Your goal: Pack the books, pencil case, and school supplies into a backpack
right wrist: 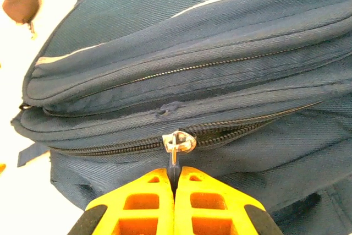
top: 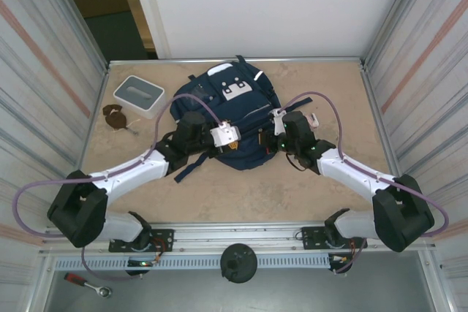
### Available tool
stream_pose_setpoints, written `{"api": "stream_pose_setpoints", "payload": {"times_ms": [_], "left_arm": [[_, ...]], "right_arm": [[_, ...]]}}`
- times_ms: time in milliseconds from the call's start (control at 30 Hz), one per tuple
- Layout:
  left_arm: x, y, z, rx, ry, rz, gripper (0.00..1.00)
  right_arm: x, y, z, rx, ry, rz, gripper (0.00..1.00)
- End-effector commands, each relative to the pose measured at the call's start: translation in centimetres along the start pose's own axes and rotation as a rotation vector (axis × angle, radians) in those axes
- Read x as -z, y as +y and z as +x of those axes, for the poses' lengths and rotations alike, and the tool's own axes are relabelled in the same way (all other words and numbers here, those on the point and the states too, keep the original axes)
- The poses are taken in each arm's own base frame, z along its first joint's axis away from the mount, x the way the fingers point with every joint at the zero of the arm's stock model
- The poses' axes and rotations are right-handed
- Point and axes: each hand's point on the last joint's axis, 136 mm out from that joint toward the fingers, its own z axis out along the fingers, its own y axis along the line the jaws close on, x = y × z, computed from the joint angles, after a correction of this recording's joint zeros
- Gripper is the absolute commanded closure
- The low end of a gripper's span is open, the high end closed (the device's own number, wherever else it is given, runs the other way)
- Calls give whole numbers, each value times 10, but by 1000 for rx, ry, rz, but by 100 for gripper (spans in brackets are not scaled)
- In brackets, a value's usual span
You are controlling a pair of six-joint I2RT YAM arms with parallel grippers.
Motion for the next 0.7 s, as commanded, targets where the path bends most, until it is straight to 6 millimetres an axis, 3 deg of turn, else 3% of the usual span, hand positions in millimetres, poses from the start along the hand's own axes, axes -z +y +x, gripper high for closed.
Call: {"api": "stream_pose_setpoints", "payload": {"times_ms": [0, 200, 333, 500, 667], "left_arm": [[-11, -5, -5, -28, 33, 26, 44], [-37, -9, -4, -58, 85, 36, 48], [-44, -1, 3, -59, 124, -1, 68], [-25, 11, 3, -26, 67, -42, 96], [9, 28, 3, 88, -70, -73, 98]], "right_arm": [[9, 24, -29, 10, -80, -59, 100], [13, 36, -28, 20, -88, -91, 100], [14, 30, -22, 28, -84, -67, 100], [15, -6, -14, 10, -55, 58, 100], [17, -59, -11, -85, -27, 188, 100]]}}
